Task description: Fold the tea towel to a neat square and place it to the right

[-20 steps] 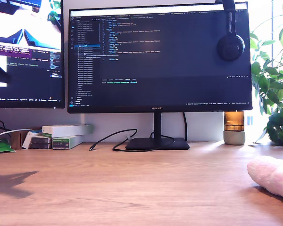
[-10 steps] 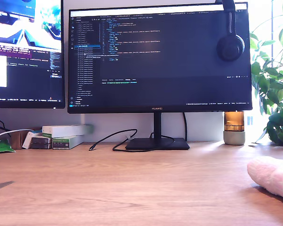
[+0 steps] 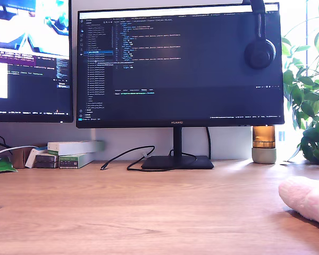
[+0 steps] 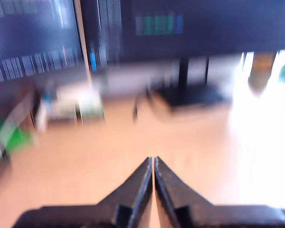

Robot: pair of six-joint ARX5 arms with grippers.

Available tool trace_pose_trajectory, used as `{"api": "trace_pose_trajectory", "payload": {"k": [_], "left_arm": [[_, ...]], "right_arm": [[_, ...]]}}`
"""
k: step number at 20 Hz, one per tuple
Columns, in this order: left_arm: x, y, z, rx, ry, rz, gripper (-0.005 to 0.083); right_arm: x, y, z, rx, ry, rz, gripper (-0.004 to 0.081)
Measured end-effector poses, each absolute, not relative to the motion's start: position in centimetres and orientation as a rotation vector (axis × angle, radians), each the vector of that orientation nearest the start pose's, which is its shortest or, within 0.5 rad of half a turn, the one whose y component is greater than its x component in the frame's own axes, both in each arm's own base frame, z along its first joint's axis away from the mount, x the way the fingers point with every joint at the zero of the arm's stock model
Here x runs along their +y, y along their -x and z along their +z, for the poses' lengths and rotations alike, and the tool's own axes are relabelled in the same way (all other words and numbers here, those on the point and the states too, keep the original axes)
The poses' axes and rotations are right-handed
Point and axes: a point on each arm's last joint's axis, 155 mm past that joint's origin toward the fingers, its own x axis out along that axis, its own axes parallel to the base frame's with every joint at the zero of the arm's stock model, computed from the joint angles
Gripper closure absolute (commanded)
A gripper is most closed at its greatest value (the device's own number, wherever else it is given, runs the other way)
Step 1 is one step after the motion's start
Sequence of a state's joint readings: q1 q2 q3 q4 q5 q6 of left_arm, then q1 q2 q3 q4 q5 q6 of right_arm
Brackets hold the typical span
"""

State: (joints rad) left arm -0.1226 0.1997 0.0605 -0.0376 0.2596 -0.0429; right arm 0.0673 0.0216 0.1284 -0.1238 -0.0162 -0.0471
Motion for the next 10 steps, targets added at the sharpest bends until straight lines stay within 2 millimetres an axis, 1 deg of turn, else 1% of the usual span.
{"api": "trace_pose_trajectory", "payload": {"k": [1,2,4,5,6,7,10], "left_arm": [[-7.8,-24.5,12.9,0.198,0.042,-0.378,0.0793],[-7.8,-24.4,12.9,0.192,0.036,-0.379,0.0793],[-7.7,-24.2,14.0,0.144,0.026,-0.380,0.0793],[-7.7,-24.1,14.3,0.131,0.024,-0.376,0.0793],[-7.3,-24.2,14.2,0.133,0.023,-0.356,0.0793],[-7.1,-24.2,13.8,0.148,0.023,-0.345,0.0793],[-7.0,-23.9,11.9,0.227,0.035,-0.340,0.0793]], "right_arm": [[1.9,-24.4,18.7,0.013,0.051,0.084,0.0783],[2.0,-24.6,17.8,0.033,0.053,0.084,0.0783],[2.0,-24.8,15.5,0.084,0.056,0.086,0.0783],[2.0,-24.8,14.6,0.112,0.055,0.087,0.0783],[2.0,-24.7,14.2,0.129,0.044,0.086,0.0783],[2.0,-24.7,13.8,0.145,0.042,0.086,0.0783],[1.9,-24.3,11.7,0.230,0.036,0.087,0.0783]]}}
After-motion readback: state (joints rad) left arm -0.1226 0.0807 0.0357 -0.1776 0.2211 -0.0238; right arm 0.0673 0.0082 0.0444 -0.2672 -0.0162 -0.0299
